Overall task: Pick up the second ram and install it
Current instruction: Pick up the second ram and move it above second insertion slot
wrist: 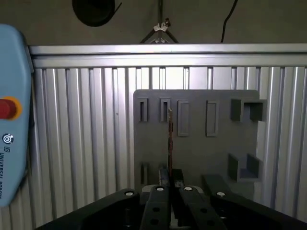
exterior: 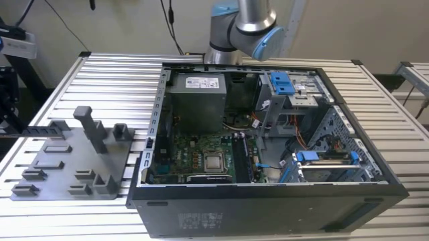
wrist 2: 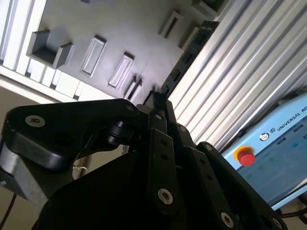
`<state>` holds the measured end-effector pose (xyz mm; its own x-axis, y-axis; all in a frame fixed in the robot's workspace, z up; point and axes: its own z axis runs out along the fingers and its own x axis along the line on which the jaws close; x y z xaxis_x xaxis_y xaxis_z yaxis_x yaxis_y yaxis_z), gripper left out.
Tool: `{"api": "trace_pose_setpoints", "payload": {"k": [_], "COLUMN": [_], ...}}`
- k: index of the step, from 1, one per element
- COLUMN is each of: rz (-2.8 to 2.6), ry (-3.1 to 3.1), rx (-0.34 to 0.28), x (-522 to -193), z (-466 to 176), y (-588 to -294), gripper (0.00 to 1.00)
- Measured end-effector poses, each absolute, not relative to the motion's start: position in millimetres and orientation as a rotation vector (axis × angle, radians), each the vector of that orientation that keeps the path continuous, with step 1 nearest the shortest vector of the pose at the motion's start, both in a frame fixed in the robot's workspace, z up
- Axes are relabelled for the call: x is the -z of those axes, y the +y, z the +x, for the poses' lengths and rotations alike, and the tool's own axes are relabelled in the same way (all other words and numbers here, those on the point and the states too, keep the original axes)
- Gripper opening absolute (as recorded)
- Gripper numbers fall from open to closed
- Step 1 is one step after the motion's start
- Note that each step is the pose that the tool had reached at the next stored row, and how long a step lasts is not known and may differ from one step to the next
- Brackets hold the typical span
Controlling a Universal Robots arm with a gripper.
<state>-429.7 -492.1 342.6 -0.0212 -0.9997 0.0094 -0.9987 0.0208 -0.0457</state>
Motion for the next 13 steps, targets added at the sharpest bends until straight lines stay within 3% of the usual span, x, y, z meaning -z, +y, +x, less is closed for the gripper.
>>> {"api": "trace_pose_setpoints", "payload": {"k": [13], "rz": [-2.18], "ry": [2.226], "rx": [0.061], "x": [-363.9], "z": [-429.7], "y": [-492.2], "gripper": [0.14]}}
